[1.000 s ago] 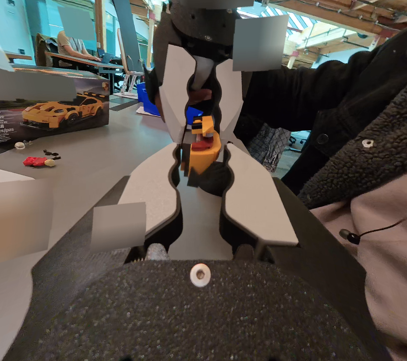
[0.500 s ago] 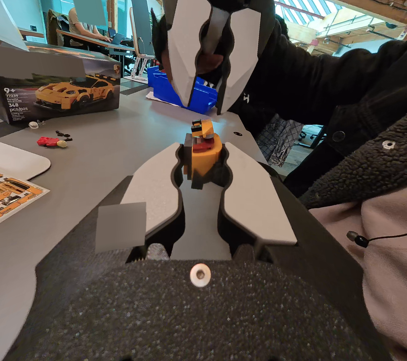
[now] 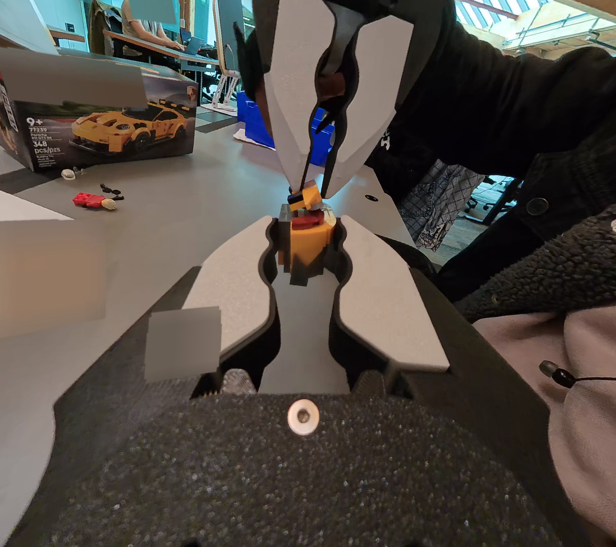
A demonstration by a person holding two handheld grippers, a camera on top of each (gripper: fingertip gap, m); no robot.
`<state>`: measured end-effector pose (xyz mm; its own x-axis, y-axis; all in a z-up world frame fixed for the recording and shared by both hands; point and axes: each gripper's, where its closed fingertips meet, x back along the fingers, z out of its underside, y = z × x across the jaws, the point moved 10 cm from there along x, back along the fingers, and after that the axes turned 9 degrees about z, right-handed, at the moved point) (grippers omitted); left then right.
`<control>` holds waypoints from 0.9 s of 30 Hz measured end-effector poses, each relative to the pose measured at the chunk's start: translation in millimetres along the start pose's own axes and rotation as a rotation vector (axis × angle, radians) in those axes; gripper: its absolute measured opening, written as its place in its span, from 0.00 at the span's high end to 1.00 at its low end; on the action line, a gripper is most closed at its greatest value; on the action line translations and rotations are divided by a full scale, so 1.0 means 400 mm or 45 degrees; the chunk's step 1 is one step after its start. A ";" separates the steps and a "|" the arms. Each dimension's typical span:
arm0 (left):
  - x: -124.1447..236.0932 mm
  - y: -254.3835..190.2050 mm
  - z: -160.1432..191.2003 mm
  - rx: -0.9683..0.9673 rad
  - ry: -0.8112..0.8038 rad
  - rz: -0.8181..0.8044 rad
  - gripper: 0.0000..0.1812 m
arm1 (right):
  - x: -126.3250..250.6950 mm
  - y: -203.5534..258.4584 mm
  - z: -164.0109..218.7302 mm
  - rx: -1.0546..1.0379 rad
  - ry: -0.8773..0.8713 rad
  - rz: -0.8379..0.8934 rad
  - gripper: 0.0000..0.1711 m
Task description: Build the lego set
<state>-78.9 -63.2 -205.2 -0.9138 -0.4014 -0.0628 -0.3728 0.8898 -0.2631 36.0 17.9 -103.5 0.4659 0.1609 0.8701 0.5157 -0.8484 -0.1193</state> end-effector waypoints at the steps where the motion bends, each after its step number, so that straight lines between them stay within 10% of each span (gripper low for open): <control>1: -0.001 0.001 0.000 0.012 0.001 0.000 0.83 | 0.001 0.003 -0.002 0.011 0.013 0.019 0.94; 27: 0.008 0.013 0.001 0.195 -0.092 -0.054 0.83 | -0.010 0.014 -0.020 -0.033 0.112 0.200 0.95</control>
<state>-83.7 -60.1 -207.1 -0.8815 -0.4575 -0.1163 -0.3770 0.8305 -0.4100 31.3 8.5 -104.0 0.4738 -0.0183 0.8804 0.4226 -0.8724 -0.2455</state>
